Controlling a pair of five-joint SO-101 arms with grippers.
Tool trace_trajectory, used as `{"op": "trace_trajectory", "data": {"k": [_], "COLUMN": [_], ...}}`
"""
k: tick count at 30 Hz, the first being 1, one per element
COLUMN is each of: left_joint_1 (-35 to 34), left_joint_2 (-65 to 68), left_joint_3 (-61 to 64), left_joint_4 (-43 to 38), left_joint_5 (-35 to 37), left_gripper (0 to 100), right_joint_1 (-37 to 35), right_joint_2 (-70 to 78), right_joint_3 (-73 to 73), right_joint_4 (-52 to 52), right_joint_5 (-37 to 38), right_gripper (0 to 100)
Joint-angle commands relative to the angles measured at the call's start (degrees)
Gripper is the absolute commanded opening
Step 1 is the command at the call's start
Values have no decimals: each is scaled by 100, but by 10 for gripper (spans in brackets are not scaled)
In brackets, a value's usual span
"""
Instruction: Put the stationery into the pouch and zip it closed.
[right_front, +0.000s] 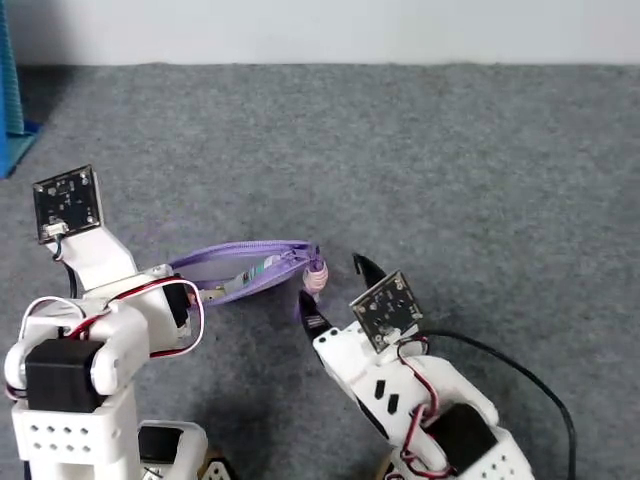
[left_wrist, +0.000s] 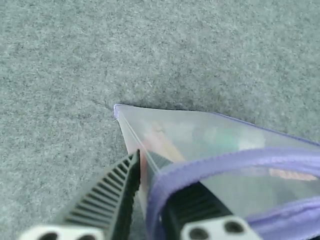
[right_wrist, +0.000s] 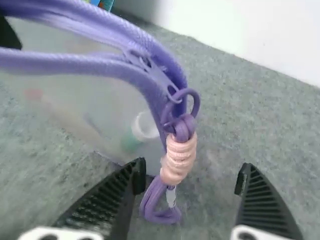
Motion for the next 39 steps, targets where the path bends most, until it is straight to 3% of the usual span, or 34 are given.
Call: {"op": "trace_trajectory", "data": {"k": [1, 4, 13, 22, 30, 39], "left_joint_1": [0, 18, 18, -9, -18, 18], "left_joint_2": [-18, -18, -18, -18, -18, 9], "left_joint_3": [-277, -277, -277, -268, -268, -277], "left_joint_4": [9, 9, 9, 9, 9, -176], "left_joint_5": [70, 70, 70, 70, 62, -167], "left_gripper": [11, 11, 11, 11, 11, 13], "right_joint_1": [66, 251, 681, 673, 655, 629], "right_joint_2": [57, 338, 1253, 1402, 549, -1314], "right_joint_3": [88, 88, 79, -149, -158, -273], "right_joint_4": [-655, -1086, -1604, -1719, -857, 1174], "right_joint_5": [343, 404, 396, 422, 431, 448], "right_gripper": [184, 119, 190, 51, 9, 8]}}
